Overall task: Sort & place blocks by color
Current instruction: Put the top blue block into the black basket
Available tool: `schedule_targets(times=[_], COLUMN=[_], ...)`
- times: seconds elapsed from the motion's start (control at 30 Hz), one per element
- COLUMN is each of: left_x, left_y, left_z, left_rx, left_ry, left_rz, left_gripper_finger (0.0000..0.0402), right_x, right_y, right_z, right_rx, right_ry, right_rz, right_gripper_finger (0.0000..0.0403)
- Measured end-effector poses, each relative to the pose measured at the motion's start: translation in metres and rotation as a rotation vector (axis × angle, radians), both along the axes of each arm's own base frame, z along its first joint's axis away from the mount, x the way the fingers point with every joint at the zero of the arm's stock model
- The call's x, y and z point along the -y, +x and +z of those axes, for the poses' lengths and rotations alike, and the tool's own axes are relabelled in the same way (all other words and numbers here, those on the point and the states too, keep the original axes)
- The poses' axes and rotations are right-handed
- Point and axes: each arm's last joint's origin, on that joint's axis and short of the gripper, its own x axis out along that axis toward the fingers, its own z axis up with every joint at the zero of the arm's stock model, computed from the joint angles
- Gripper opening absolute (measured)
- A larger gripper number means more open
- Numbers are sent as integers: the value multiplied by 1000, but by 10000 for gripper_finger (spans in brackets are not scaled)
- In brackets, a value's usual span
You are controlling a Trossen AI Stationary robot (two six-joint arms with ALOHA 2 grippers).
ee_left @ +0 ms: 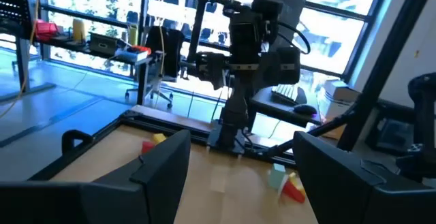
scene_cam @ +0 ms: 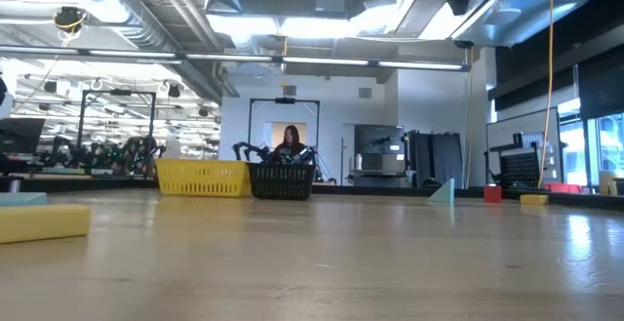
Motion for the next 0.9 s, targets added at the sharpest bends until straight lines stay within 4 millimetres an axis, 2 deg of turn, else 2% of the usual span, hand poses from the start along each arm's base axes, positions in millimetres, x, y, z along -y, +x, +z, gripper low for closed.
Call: schedule_targets(times=[0.17,0.3,0.4,0.47,0.6,0.7,0.77,0.9], left_x=[0,0,0,-1,-1,-1,-1,-1], left_y=[0,0,0,0,0,0,0,0], left_z=[0,0,0,0,0,0,0,0], left_rx=[-5,-2,-2,-1,4,4,4,4], left_ry=[15,-9,-12,-14,-15,-16,-17,-17], left_rz=[0,-3,5,21,27,26,26,26], left_gripper_finger=[251,251,251,251,251,251,251,251], right_x=[0,0,9,21,46,63,75,100], right_y=[0,0,-2,-5,-14,-13,-7,7], right_z=[0,-1,-6,-19,-60,-87,-100,-119], right_rx=[3,31,8,-82,-406,-587,-616,-547], right_ry=[26,301,515,637,762,723,674,628], right_rz=[-6,-70,-173,-305,-636,-855,-968,-1152], right_gripper_finger=[270,270,270,270,270,270,270,270])
